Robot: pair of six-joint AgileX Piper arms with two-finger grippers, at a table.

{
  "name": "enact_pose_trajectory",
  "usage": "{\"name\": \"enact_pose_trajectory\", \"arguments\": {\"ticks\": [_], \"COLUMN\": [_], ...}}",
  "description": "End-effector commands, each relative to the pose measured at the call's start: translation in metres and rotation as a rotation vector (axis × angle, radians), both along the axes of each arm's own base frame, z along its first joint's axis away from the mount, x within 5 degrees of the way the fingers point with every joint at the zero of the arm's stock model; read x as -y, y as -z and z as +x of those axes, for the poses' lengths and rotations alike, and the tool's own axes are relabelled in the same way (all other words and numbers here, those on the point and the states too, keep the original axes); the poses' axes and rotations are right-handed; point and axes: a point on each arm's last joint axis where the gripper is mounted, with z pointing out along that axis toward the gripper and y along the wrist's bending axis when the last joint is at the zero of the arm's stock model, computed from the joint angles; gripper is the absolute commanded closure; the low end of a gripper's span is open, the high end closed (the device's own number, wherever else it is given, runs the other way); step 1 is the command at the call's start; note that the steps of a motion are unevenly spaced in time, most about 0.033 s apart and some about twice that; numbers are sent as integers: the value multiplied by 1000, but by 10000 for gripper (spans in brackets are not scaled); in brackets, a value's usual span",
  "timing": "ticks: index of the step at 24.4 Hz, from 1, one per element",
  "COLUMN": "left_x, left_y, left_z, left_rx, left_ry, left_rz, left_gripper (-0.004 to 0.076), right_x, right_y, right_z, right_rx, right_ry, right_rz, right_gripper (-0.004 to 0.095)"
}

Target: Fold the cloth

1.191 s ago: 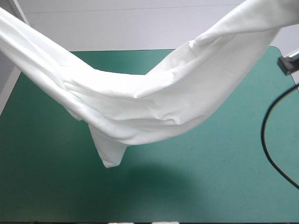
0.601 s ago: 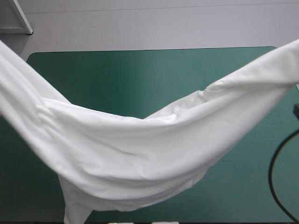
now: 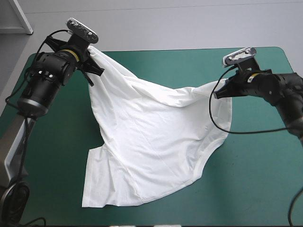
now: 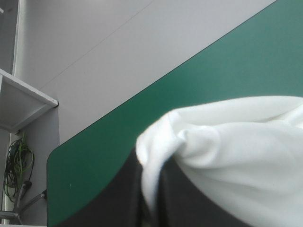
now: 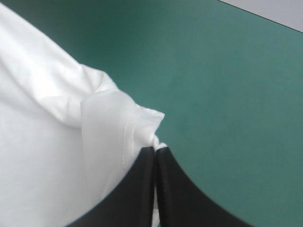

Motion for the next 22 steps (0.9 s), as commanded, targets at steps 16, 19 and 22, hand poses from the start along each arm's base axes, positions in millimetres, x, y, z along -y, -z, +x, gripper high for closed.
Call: {"name": "enact_pose_trajectory", "arguments": {"ticks": [16,19,22], "left_x": [-7,-12,-19], "left_y": [61,28,-36], "left_z": [56,30,-36], "left_rx": [-198,-172,-72], "left_ry": [-25,-3,45], "left_rz": [-184,-170,-255], "left_gripper": [409,391,391], "right_x": [41,40,39], "right_y": [33,0,-58], "right_z": [117,102,60], "right_rx": [61,102,221], "right_ry": [89,78,74], "right_rz": [61,74,100], "right_gripper": [304,304,304]}}
